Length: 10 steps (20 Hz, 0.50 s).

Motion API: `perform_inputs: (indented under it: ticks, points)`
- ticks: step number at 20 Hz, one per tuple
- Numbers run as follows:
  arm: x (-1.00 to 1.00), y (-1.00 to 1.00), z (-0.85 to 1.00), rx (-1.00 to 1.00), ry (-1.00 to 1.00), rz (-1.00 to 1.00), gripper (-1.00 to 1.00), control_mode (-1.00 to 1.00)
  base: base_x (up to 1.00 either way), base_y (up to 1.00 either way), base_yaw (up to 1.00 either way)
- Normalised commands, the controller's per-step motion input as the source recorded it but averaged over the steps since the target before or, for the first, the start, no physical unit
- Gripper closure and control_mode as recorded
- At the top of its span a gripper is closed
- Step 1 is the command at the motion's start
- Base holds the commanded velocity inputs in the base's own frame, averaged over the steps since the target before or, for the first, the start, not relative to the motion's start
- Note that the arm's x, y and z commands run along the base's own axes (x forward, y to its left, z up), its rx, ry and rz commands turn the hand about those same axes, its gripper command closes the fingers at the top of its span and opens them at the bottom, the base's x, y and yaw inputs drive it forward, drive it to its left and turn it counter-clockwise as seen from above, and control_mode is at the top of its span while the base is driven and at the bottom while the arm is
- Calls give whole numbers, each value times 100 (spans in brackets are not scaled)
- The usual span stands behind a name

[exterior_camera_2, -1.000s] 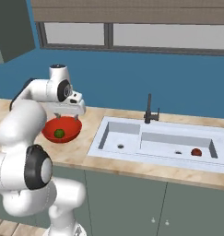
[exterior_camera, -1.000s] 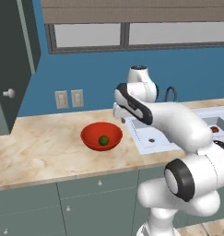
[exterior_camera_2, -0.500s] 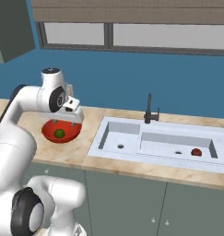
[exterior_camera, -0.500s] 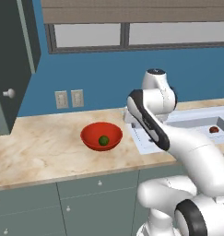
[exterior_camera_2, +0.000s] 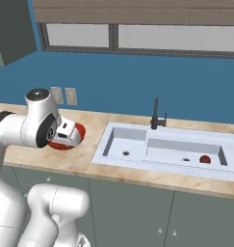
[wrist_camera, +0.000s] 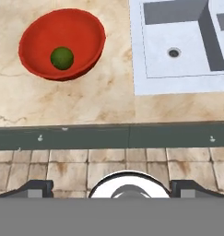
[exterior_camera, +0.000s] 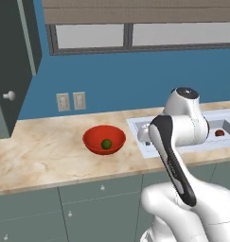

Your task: Pick the limes from the cabinet and place them in one bowl. Pick the apple from the sink and place it in the other bowl.

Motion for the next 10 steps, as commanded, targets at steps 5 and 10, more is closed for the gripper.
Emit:
perform_inputs:
  ticks: [5, 10]
  points:
    - [-40, -16, 28, -6, 0, -1, -100, -100, 0, 0, 0]
    - [-3, 0, 0, 0, 0, -1, -100, -100, 0, 0, 0]
